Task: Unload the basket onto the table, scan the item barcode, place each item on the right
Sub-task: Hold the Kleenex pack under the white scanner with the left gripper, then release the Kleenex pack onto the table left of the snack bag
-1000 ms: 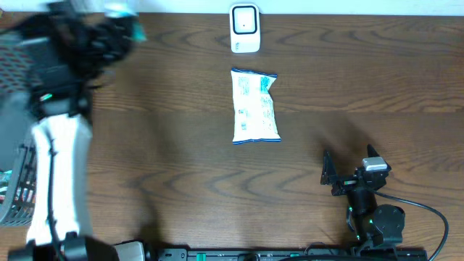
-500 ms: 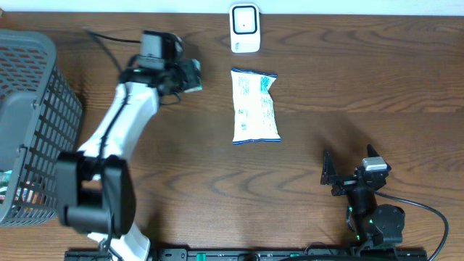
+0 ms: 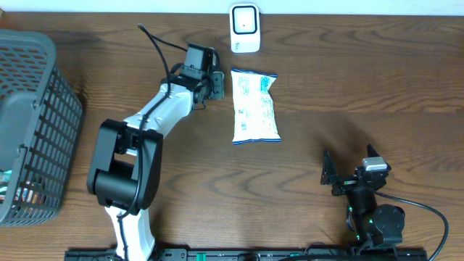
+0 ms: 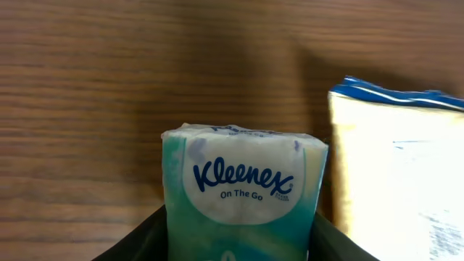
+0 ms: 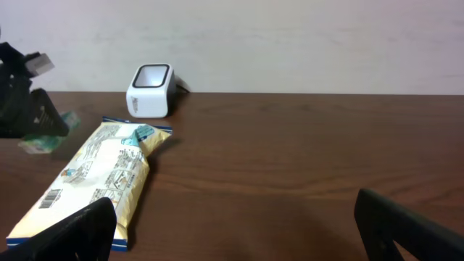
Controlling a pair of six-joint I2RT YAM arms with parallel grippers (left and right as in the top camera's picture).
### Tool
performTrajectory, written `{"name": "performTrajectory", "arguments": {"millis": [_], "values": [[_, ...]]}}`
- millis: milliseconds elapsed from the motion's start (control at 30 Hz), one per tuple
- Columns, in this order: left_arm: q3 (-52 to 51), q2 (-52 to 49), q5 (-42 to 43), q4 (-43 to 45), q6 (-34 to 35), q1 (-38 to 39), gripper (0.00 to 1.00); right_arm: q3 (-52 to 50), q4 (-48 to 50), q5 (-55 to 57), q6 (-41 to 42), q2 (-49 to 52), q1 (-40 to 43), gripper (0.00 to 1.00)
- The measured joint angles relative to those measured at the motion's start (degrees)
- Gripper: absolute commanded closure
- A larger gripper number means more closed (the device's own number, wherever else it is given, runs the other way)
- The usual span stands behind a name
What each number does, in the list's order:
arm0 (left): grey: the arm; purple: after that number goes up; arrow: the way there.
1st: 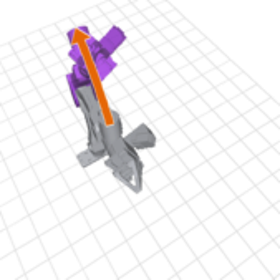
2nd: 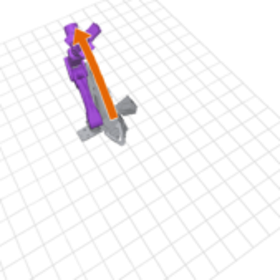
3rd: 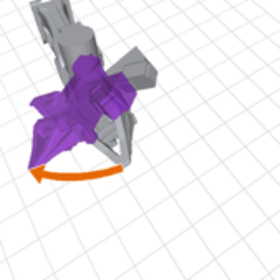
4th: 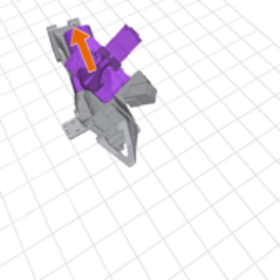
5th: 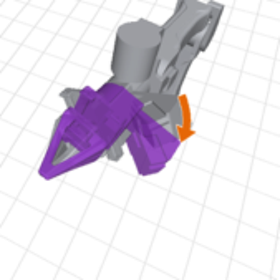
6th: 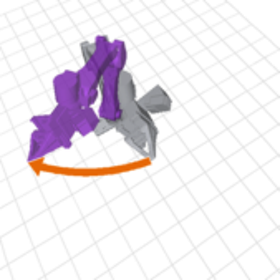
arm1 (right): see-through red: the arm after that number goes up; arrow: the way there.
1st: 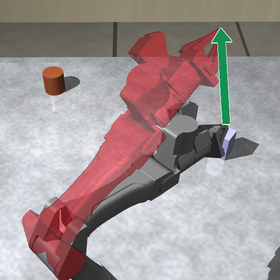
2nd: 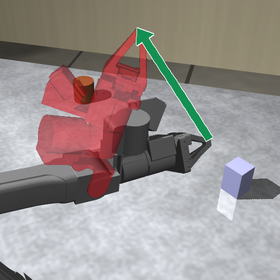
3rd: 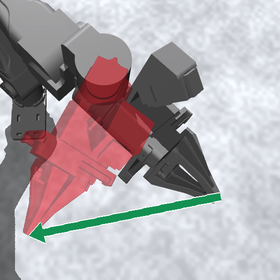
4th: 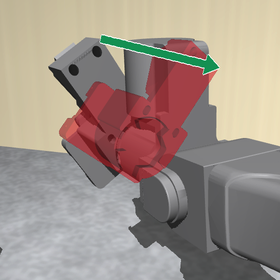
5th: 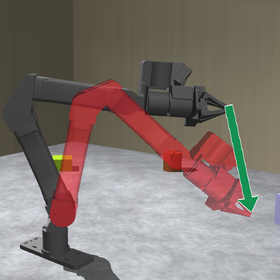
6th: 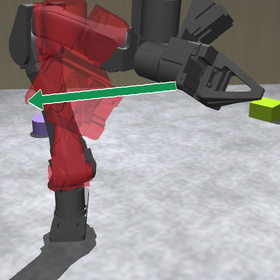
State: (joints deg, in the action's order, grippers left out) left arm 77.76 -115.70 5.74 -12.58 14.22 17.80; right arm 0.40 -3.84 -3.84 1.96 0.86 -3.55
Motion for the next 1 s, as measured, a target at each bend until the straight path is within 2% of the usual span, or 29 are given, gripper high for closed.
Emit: {"name": "performTrajectory", "arguments": {"millis": [133, 200, 233, 533, 667, 867, 967, 1000], "values": [[0.0, -0.3, -2.5, 1.1, -0.8, -0.1, 0.51, 0.0, 0.0, 0.0, 0.0, 0.0, 0.0, 0.01], [0.0, -0.3, -3.2, 1.8, -1.0, -0.1, 0.37, 0.0, 0.0, 0.0, 0.0, 0.0, 0.0, 0.01], [0.0, -0.3, -3.3, 2.1, -1.4, -0.1, 0.34, 0.0, 0.0, 0.0, 0.0, 0.0, 0.0, 0.01], [0.0, -0.3, -3.6, 3.0, -1.2, 0.0, 0.33, 0.0, 0.0, 0.0, 0.0, 0.0, 0.0, 0.01], [0.0, 0.4, -3.8, 3.7, -4.2, 0.0, 0.33, 0.0, 0.0, 0.0, 0.0, 0.0, 0.0, 0.01], [0.0, 10.8, -5.6, 5.3, -14.2, -1.3, 0.32, 0.0, 0.0, 0.0, 0.0, 0.0, 0.0, 0.01], [0.3, 20.0, -7.0, 6.6, -16.9, -4.9, 0.27, 0.0, 0.0, 0.0, 0.0, 0.0, 0.0, 0.01], [0.7, 22.1, -7.4, 6.4, -17.3, -6.3, 0.23, 0.0, 0.0, 0.0, 0.0, 0.0, 0.0, 0.01]]}}
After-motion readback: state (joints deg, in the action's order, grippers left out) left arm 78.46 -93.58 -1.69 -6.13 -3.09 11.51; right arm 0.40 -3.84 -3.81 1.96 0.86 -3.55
